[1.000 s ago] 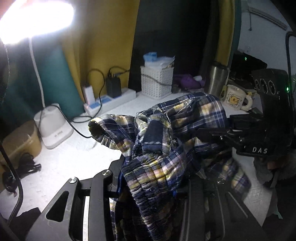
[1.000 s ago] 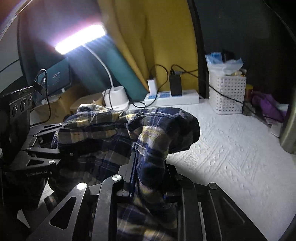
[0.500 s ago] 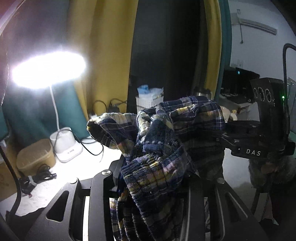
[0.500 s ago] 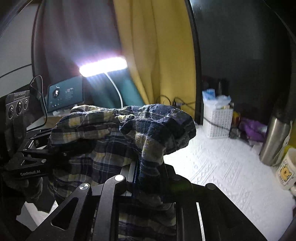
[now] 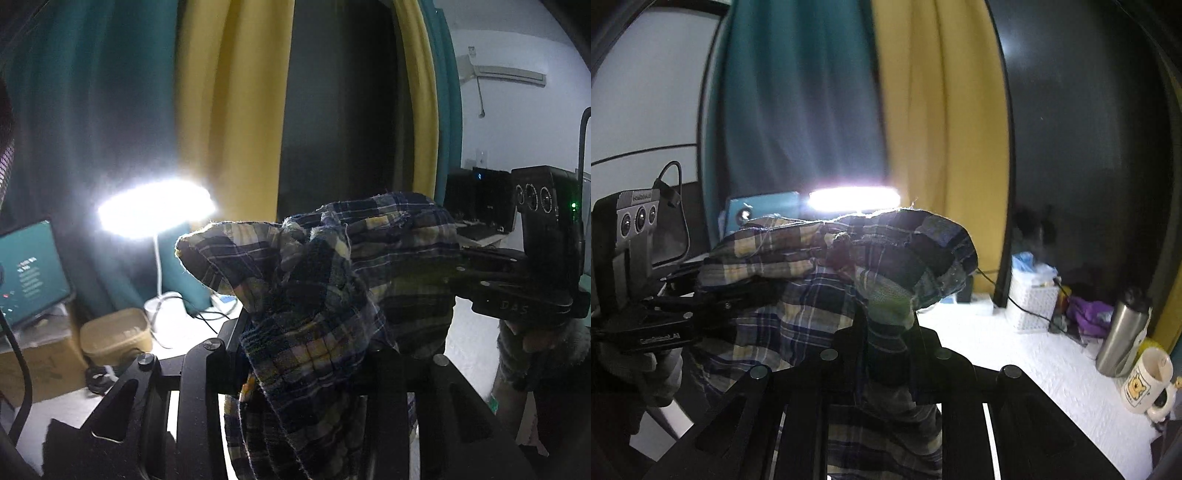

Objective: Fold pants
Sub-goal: 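Lift the waistband with the left gripper and fold it over the pants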

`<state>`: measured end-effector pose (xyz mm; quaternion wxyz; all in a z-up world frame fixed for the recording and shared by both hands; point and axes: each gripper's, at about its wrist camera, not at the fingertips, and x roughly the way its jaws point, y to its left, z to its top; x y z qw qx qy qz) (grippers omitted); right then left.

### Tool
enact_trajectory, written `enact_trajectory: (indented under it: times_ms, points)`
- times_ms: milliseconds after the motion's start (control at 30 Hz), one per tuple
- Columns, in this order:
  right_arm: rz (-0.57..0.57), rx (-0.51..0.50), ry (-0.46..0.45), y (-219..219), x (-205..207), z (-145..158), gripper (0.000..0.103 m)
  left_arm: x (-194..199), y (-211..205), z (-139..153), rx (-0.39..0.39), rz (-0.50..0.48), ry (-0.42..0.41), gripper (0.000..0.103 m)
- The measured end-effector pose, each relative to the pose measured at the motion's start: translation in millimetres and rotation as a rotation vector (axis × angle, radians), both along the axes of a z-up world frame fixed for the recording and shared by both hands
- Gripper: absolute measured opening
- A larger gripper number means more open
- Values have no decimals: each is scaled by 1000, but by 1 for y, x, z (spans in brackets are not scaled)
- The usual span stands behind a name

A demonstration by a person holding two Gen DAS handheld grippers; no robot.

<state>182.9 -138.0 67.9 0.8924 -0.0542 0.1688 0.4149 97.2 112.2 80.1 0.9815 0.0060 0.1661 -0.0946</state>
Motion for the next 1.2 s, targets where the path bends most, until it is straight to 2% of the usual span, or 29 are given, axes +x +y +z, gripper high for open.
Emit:
enact_trajectory:
  times_ms: [233, 367, 700, 967, 1200]
  points:
    - [52, 15, -24, 21, -27, 11, 18, -42, 27, 10, 26, 53, -47, 35]
    - [92, 18, -27, 37, -46, 13, 18, -66, 47, 8, 14, 99, -52, 35]
    - [158, -6, 53, 79, -69, -17, 18, -103, 89, -18, -13, 152, 24, 35]
    - [173, -47, 145, 105, -61, -52, 18, -85, 108, -54, -40, 169, 135, 35]
    - [157, -73, 221, 122, -26, -79, 18, -53, 122, -75, -70, 175, 212, 35]
